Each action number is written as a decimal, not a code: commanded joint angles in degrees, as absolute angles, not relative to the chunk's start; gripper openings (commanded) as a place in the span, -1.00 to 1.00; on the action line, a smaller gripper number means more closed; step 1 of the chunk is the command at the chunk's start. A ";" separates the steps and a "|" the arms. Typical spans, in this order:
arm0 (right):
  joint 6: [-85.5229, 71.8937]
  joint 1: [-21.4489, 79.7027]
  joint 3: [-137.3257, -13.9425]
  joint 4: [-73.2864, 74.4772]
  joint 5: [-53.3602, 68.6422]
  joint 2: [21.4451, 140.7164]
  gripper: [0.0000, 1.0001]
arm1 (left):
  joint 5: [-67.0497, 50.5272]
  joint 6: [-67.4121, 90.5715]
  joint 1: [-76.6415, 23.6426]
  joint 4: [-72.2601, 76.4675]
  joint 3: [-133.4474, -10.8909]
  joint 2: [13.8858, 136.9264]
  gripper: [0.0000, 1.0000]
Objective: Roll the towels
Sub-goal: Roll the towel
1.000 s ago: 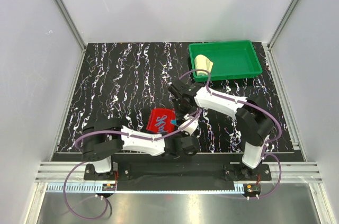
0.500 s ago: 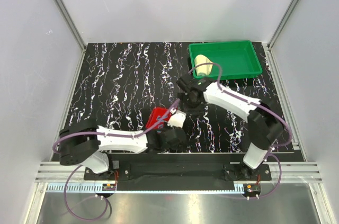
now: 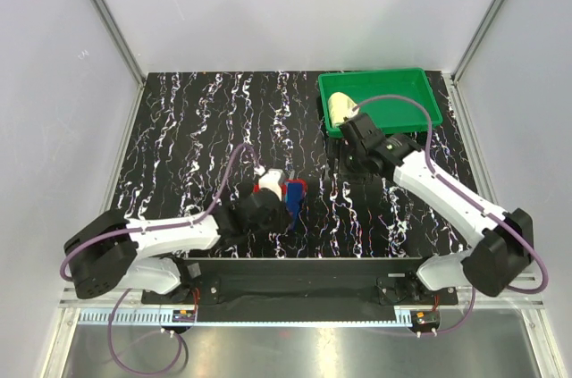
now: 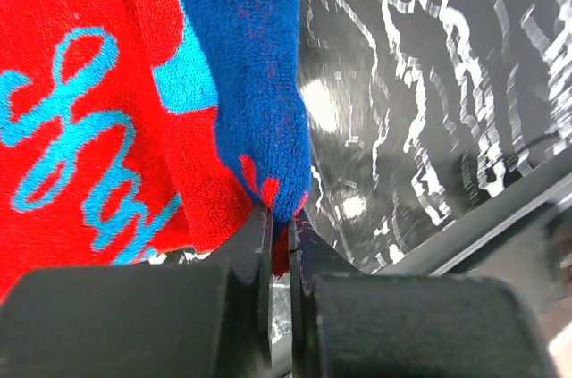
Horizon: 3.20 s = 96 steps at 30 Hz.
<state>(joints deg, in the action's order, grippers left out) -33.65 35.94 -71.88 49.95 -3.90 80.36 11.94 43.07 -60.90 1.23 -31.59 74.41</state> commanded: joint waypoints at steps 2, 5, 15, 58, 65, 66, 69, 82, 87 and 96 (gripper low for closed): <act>-34.89 36.04 -64.09 36.34 6.40 75.51 0.55 | 2.29 48.33 -56.08 6.50 -29.71 70.93 -1.00; -36.29 36.04 -58.99 30.26 11.15 74.71 0.52 | -2.19 51.50 -52.66 8.96 -26.82 70.32 -1.00; -39.81 36.30 -50.37 15.83 20.12 77.43 0.47 | -13.09 59.67 -44.65 26.86 -14.69 72.42 -1.00; -42.72 47.02 -49.22 -17.32 18.02 105.38 -0.42 | -35.07 80.95 -28.56 63.81 -5.71 94.74 -1.00; -40.87 47.11 -53.86 -0.38 9.69 102.04 -0.67 | -33.84 75.17 -28.56 55.13 -6.33 91.42 -0.40; -40.43 47.20 -54.66 5.48 8.62 101.43 -0.70 | -33.05 73.67 -28.56 52.06 -6.85 89.06 -0.33; -39.64 47.46 -58.09 15.59 4.41 100.90 -0.77 | -30.08 67.52 -28.83 37.48 -10.36 82.55 -0.10; -38.67 50.10 -73.81 43.58 -5.62 106.52 -0.83 | 8.50 45.27 -44.98 -13.60 -28.55 54.94 0.20; -38.76 50.63 -79.36 51.40 -7.65 110.29 -0.81 | 20.99 41.31 -56.93 -14.33 -32.95 58.61 0.16; -38.41 50.71 -85.25 56.51 -7.12 113.82 -0.79 | 39.72 38.06 -75.58 -13.62 -44.63 76.62 0.19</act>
